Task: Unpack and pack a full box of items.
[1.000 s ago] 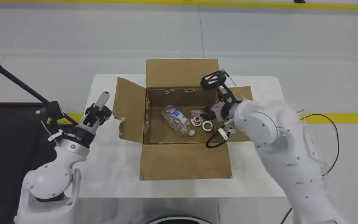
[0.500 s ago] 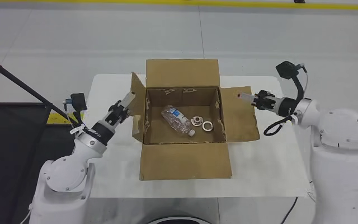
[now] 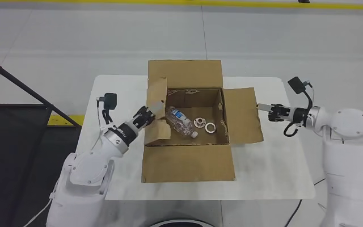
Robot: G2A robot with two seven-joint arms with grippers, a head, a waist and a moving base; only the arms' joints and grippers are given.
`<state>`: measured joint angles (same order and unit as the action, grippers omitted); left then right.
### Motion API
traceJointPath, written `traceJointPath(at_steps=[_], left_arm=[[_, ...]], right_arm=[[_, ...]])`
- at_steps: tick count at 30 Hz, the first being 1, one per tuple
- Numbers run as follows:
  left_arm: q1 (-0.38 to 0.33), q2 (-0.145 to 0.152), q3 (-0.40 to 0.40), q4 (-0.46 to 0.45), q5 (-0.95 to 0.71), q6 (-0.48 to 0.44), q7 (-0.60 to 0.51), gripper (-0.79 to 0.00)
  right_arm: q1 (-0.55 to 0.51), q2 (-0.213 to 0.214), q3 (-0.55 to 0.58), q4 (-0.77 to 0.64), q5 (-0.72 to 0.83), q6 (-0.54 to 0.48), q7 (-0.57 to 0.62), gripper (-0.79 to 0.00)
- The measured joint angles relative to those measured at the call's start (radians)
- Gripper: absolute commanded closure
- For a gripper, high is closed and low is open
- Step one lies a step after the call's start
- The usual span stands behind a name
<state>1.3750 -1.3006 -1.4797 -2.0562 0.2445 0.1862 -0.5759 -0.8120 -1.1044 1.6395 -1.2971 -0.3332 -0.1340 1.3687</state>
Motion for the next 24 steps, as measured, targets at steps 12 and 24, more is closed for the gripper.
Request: traceJointPath(at_steps=[12,24], left_arm=[[-0.029,0.008,0.047,0.049,0.043,0.031,-0.021,-0.785],[-0.035,0.013,0.062,0.066,0.057,0.038,-0.001,-0.785]], right_arm=[[0.09,0.0,-0.117,0.178,0.199,-0.178,0.112,-0.785],[0.116,0.013,-0.227,0.035,0.425,-0.207,0.11,-0.785]])
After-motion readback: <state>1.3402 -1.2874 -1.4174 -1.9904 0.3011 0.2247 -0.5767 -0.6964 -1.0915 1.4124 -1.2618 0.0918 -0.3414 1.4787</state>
